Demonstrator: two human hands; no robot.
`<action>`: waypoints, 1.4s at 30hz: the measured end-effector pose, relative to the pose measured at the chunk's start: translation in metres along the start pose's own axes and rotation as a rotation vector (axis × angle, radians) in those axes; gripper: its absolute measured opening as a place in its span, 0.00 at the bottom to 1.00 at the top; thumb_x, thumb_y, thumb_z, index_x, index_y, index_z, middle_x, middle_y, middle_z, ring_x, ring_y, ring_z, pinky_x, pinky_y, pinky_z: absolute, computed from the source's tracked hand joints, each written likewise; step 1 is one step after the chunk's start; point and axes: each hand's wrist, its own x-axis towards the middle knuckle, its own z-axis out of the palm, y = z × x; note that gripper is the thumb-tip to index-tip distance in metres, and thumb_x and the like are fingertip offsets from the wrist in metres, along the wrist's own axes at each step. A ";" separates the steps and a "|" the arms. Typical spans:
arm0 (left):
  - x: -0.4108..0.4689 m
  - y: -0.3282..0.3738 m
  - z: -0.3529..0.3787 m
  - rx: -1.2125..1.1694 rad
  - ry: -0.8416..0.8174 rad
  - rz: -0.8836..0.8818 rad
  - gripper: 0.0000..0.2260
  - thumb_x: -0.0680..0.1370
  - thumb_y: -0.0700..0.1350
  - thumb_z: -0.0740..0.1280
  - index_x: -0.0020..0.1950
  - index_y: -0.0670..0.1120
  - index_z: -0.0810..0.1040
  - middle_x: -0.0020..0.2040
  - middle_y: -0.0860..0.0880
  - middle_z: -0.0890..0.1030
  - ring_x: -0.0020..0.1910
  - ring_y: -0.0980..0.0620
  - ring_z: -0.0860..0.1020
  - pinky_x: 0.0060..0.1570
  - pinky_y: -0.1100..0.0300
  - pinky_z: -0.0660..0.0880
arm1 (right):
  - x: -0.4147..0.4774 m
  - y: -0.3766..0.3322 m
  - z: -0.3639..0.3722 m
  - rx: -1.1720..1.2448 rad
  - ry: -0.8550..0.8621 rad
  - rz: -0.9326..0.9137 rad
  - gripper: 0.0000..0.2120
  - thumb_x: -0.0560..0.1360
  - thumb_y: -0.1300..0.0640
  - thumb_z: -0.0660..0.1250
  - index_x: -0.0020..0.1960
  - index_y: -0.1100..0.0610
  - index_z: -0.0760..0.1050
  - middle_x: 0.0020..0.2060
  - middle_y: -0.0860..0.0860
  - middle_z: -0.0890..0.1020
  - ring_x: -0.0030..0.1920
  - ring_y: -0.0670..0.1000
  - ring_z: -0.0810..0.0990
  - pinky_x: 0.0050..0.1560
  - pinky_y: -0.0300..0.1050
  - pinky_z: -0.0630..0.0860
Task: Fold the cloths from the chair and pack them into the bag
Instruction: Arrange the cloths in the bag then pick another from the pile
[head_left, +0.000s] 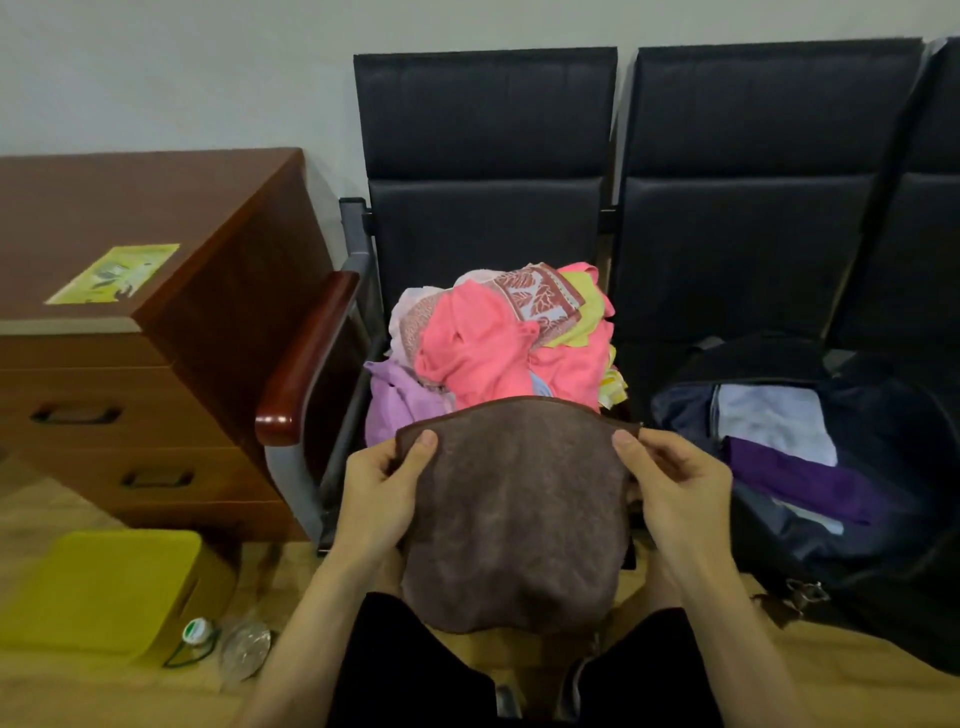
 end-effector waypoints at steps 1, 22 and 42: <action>-0.001 -0.001 0.005 0.001 -0.013 -0.002 0.08 0.80 0.43 0.68 0.47 0.40 0.85 0.41 0.46 0.87 0.43 0.49 0.85 0.40 0.57 0.82 | -0.002 0.000 0.004 0.011 -0.005 0.008 0.03 0.73 0.61 0.74 0.43 0.54 0.84 0.35 0.60 0.83 0.35 0.53 0.79 0.38 0.52 0.77; -0.021 0.013 0.058 -0.021 -0.360 0.065 0.12 0.83 0.41 0.60 0.49 0.51 0.83 0.46 0.55 0.87 0.49 0.59 0.84 0.45 0.69 0.76 | -0.028 -0.001 0.048 -0.006 -0.190 -0.051 0.05 0.73 0.62 0.74 0.46 0.54 0.86 0.38 0.47 0.85 0.39 0.46 0.82 0.40 0.44 0.79; 0.010 0.025 0.043 0.077 -0.599 0.093 0.13 0.79 0.50 0.60 0.53 0.45 0.81 0.47 0.54 0.86 0.50 0.58 0.82 0.50 0.65 0.77 | 0.013 0.007 -0.016 0.085 -0.390 0.210 0.26 0.71 0.66 0.72 0.65 0.48 0.72 0.50 0.46 0.86 0.52 0.41 0.83 0.49 0.36 0.78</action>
